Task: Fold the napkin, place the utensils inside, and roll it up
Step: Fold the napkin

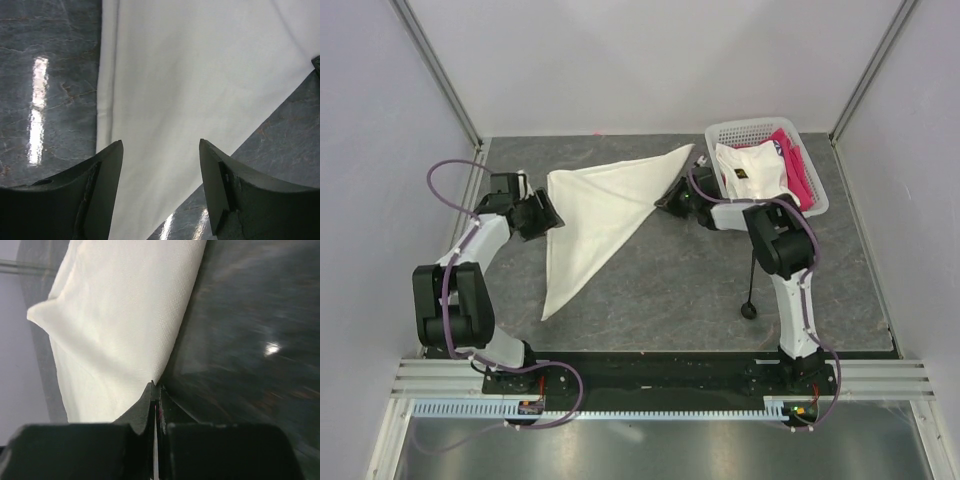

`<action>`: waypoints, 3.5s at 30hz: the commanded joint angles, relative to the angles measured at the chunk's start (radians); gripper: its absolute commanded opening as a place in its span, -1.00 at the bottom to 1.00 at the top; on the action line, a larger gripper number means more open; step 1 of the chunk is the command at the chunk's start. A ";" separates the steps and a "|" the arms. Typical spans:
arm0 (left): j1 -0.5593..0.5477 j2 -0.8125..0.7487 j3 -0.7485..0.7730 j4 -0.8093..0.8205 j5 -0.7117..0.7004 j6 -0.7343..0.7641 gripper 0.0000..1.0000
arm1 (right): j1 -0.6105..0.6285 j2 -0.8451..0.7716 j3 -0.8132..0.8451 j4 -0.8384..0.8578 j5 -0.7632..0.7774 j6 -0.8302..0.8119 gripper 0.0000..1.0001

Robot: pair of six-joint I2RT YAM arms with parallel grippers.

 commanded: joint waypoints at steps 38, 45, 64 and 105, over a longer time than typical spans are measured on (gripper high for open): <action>-0.167 0.231 0.083 0.025 -0.186 0.121 -0.35 | -0.102 -0.233 -0.313 -0.022 -0.108 -0.156 -0.56; -0.172 0.239 0.084 0.025 -0.181 0.121 -0.45 | -0.104 -0.229 -0.310 -0.023 -0.114 -0.158 -0.56; -0.182 0.267 0.092 0.022 -0.154 0.147 -0.73 | -0.104 -0.218 -0.313 -0.020 -0.117 -0.156 -0.56; -0.204 0.115 0.001 -0.038 -0.367 0.089 -0.96 | -0.104 -0.198 -0.288 -0.050 -0.082 -0.171 -0.57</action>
